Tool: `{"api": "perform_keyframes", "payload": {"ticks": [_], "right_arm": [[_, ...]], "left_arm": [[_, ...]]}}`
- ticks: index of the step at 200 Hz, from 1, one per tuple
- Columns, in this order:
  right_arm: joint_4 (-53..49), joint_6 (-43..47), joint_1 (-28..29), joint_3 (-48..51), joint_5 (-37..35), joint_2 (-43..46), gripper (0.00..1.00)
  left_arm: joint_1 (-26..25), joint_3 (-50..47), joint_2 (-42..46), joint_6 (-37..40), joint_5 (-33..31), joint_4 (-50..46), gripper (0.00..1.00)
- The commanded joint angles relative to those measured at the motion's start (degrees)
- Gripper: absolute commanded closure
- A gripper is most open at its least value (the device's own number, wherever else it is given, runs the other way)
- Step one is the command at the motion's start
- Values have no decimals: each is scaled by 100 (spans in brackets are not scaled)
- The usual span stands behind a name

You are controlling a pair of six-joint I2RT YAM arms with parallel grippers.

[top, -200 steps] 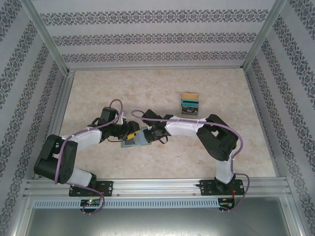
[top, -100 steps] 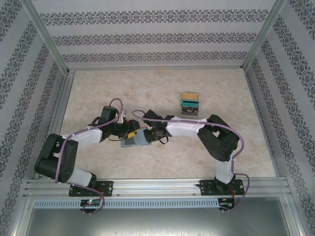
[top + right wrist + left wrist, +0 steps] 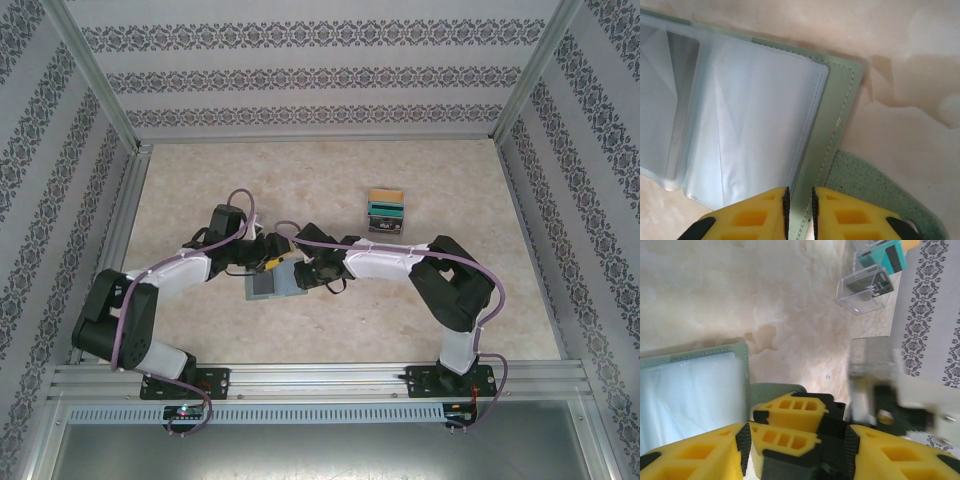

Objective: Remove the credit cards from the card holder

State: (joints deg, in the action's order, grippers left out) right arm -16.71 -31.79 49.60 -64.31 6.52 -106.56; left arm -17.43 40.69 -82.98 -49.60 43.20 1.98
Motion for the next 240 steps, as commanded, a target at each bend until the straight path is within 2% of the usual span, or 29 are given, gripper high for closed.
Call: {"api": "perform_keyframes", "payload": {"ticks": [1, 32, 58, 106, 152, 240], "right_arm": [[63, -113, -64, 94, 33, -100, 77], [61, -91, -74, 66, 51, -150, 76], [58, -93, -74, 12, 94, -214, 76], [13, -82, -56, -50, 120, -281, 77], [-10, -82, -43, -55, 102, -283, 77], [-21, -90, -21, -86, 112, -345, 77]], "left_arm": [[156, 26, 654, 214, -324, -536, 45], [469, -175, 1258, 350, -887, -1279, 44], [600, -387, 1297, 454, -1183, -1705, 45], [601, -517, 754, 506, -1348, -1806, 45], [601, -547, 423, 562, -1249, -1674, 46], [604, -536, 482, 583, -1534, -1898, 46]]}}
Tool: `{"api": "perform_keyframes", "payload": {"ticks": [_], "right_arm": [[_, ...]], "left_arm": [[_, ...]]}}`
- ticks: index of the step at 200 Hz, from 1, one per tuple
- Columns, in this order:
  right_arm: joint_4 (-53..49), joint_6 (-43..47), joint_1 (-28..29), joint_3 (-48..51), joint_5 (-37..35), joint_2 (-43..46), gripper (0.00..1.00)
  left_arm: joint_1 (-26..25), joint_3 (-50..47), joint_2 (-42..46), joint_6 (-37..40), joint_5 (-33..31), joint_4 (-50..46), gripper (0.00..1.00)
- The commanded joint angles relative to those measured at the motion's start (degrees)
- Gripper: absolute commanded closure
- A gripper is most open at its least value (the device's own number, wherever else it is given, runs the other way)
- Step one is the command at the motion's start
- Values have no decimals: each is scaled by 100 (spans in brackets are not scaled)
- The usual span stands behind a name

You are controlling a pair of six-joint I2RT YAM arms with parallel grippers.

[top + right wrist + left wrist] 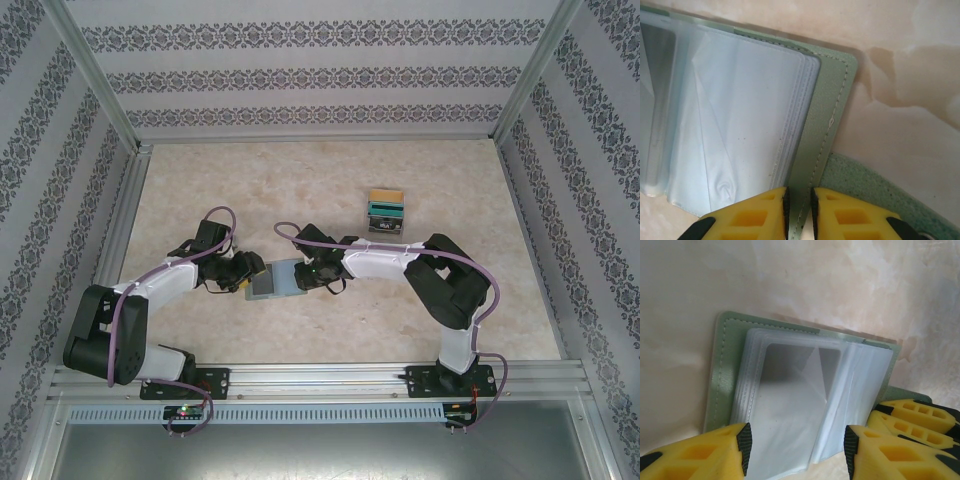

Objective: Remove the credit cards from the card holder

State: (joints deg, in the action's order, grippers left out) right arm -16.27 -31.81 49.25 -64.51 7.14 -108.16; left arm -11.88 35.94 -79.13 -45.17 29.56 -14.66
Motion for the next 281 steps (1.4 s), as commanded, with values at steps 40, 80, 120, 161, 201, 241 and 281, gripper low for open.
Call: {"api": "perform_keyframes", "payload": {"ticks": [40, 80, 120, 161, 201, 241, 281], "right_arm": [[-64, -90, 23, -88, 60, -203, 77], [-82, -79, 23, -110, 63, -217, 77], [-82, -81, 23, -111, 60, -223, 77], [-79, -93, 32, -113, 69, -241, 77], [-84, -96, 38, -128, 78, -267, 77], [-103, -101, 40, -135, 76, -279, 77], [-89, -106, 40, -132, 69, -285, 77]], "left_arm": [[50, -61, -29, 148, -74, -140, 46], [42, -71, -183, 149, 59, 1, 46], [38, -71, -320, 150, 154, 57, 46], [20, -104, -356, 89, 463, 339, 45], [-17, -114, -293, 66, 699, 577, 44], [-41, -150, -322, 10, 917, 797, 42], [-78, -168, -121, -40, 1099, 1037, 42]]}}
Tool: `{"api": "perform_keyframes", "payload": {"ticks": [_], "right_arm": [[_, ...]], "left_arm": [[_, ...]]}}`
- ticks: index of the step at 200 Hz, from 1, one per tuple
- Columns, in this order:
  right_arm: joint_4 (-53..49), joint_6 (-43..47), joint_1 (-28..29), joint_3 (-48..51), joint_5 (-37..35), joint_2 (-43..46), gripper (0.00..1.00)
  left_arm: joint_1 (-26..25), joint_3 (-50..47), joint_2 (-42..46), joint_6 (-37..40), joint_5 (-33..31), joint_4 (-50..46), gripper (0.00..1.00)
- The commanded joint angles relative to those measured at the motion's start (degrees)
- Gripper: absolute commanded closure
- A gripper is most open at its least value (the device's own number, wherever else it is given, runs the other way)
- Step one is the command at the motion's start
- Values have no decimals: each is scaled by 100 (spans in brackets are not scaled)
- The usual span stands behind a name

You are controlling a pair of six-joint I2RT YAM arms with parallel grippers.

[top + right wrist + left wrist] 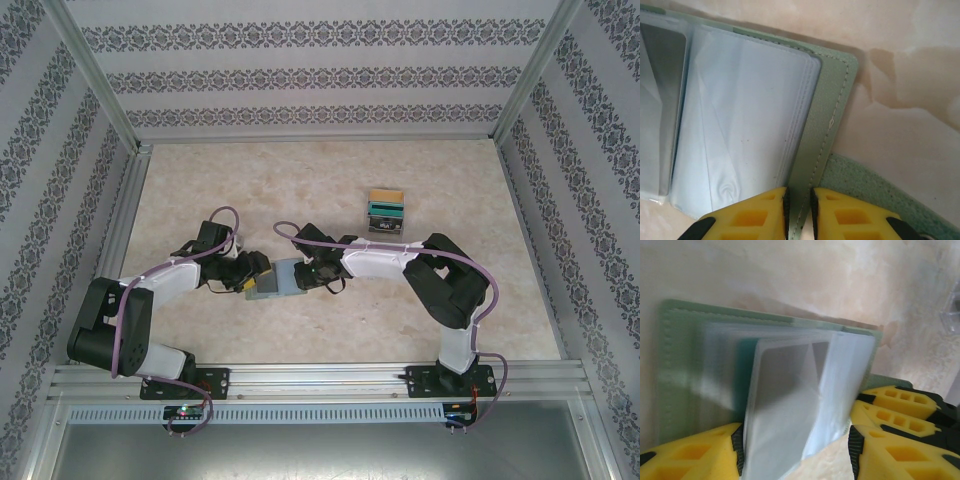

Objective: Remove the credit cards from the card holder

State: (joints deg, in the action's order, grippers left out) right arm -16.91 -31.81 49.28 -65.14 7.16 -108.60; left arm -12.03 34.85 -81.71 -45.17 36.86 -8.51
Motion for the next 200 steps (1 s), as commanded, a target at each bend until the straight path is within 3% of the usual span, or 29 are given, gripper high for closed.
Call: {"api": "perform_keyframes", "payload": {"ticks": [1, 61, 109, 153, 200], "right_arm": [[-24, -106, 38, -64, 62, -241, 77], [-1, -124, 39, -37, 53, -217, 77], [99, -257, -62, 238, -340, 255, 77], [212, -407, -258, 573, -534, 729, 77], [160, -271, -154, 229, -215, 532, 79]], "left_arm": [[-62, -58, 146, -47, 376, 426, 42], [-135, -27, 397, -161, 615, 719, 41], [-578, 264, -34, -340, 620, 1008, 41], [-770, 417, -119, -361, 345, 884, 41], [-622, 239, 129, -282, -287, 263, 44]]}}
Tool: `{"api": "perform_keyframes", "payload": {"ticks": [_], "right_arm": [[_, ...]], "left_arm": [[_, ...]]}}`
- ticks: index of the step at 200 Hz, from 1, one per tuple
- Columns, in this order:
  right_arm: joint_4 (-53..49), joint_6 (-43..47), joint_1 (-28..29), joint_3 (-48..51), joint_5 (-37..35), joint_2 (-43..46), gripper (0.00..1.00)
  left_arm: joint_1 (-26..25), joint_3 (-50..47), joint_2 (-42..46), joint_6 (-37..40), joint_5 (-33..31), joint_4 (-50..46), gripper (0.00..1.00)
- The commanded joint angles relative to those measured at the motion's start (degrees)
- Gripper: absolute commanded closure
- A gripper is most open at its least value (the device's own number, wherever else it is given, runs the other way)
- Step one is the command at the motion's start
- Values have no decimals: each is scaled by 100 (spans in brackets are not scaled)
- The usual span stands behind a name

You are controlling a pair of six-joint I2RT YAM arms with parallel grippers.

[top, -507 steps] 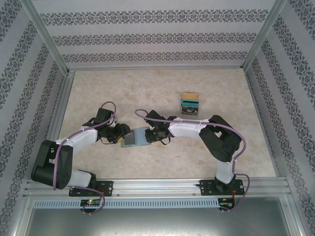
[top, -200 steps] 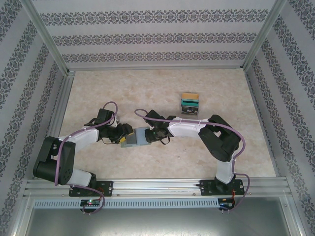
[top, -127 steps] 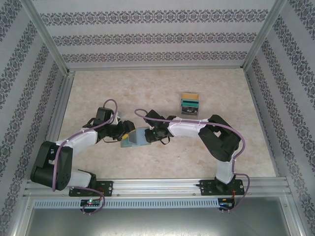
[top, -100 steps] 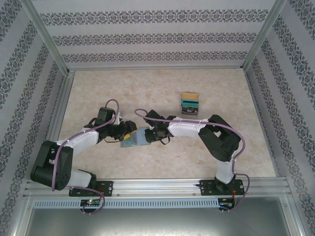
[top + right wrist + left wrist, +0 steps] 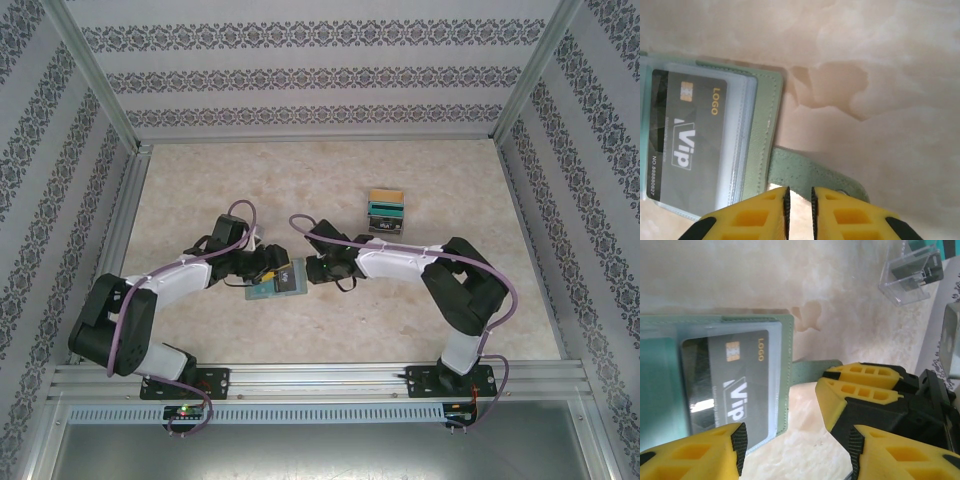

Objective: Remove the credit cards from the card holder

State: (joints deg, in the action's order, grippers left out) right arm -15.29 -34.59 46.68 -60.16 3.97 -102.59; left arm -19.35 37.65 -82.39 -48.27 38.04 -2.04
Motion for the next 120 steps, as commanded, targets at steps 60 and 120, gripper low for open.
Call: {"api": "perform_keyframes", "payload": {"ticks": [60, 120], "right_arm": [[-104, 103, 305, -832, 314, -543, 85], [-110, 119, 339, -910, 477, -853, 88]], "left_arm": [[336, -359, 239, -84, -475, -338, 55], [339, -416, -4, -176, -248, 11, 60]]}}
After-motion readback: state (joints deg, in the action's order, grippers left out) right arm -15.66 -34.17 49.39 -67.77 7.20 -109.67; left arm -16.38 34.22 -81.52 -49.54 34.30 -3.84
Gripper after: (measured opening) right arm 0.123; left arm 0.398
